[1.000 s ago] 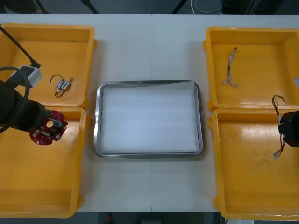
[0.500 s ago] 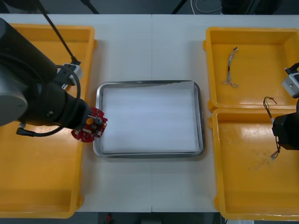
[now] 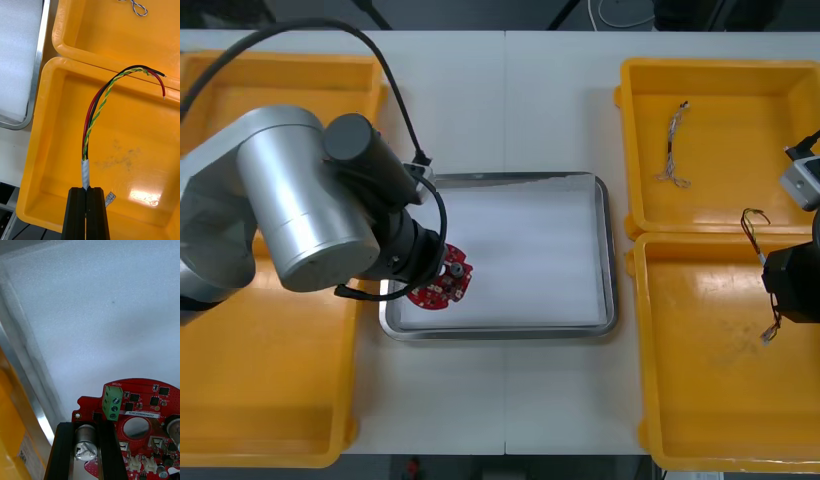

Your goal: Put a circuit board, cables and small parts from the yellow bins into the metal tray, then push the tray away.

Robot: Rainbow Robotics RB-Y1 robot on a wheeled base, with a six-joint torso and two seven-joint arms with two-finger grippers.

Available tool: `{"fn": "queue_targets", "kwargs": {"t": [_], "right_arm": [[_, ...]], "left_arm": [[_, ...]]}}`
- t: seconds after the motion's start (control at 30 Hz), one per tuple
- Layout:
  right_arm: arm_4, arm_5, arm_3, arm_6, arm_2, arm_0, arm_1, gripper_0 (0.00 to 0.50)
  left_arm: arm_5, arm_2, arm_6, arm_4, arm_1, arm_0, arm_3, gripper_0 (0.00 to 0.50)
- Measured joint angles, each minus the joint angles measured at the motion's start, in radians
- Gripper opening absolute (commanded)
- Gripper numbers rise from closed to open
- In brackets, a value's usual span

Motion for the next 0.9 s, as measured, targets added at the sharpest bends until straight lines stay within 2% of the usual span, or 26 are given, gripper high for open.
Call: {"fn": "queue_targets", "kwargs": {"t": [0.37, 0.53, 0.7, 0.73, 0.8, 0.83, 0.87, 0.9], "right_arm": [[-0.016, 0.000, 0.008, 0.000, 0.003, -0.013, 0.000, 0.000], [-0.016, 0.000, 0.008, 0.000, 0.003, -0.013, 0.000, 0.000], [-0.018, 0.000, 0.008, 0.000, 0.003, -0.014, 0.000, 0.000], [-0.018, 0.000, 0.008, 0.000, 0.003, -0.014, 0.000, 0.000], [-0.018, 0.000, 0.009, 0.000, 0.003, -0.015, 0.000, 0.000], [-0.018, 0.000, 0.009, 0.000, 0.003, -0.015, 0.000, 0.000], [-0.018, 0.000, 0.009, 0.000, 0.003, -0.015, 0.000, 0.000], [-0.018, 0.000, 0.009, 0.000, 0.003, -0.015, 0.000, 0.000]], "left_arm": [[-0.169, -0.145, 0.000, -0.079, -0.014, -0.013, 0.154, 0.000], [-0.181, -0.184, 0.000, -0.113, -0.014, -0.013, 0.170, 0.000], [-0.181, -0.194, 0.000, -0.115, -0.014, -0.013, 0.172, 0.005], [-0.181, -0.194, 0.000, -0.115, -0.014, -0.013, 0.173, 0.024], [-0.181, -0.194, 0.000, -0.116, -0.014, -0.013, 0.174, 0.315], [-0.181, -0.194, 0.000, -0.116, -0.014, -0.013, 0.174, 0.372], [-0.182, -0.194, 0.000, -0.116, -0.014, -0.013, 0.174, 0.500], [-0.182, -0.194, 0.000, -0.116, -0.014, -0.013, 0.174, 0.500]]}}
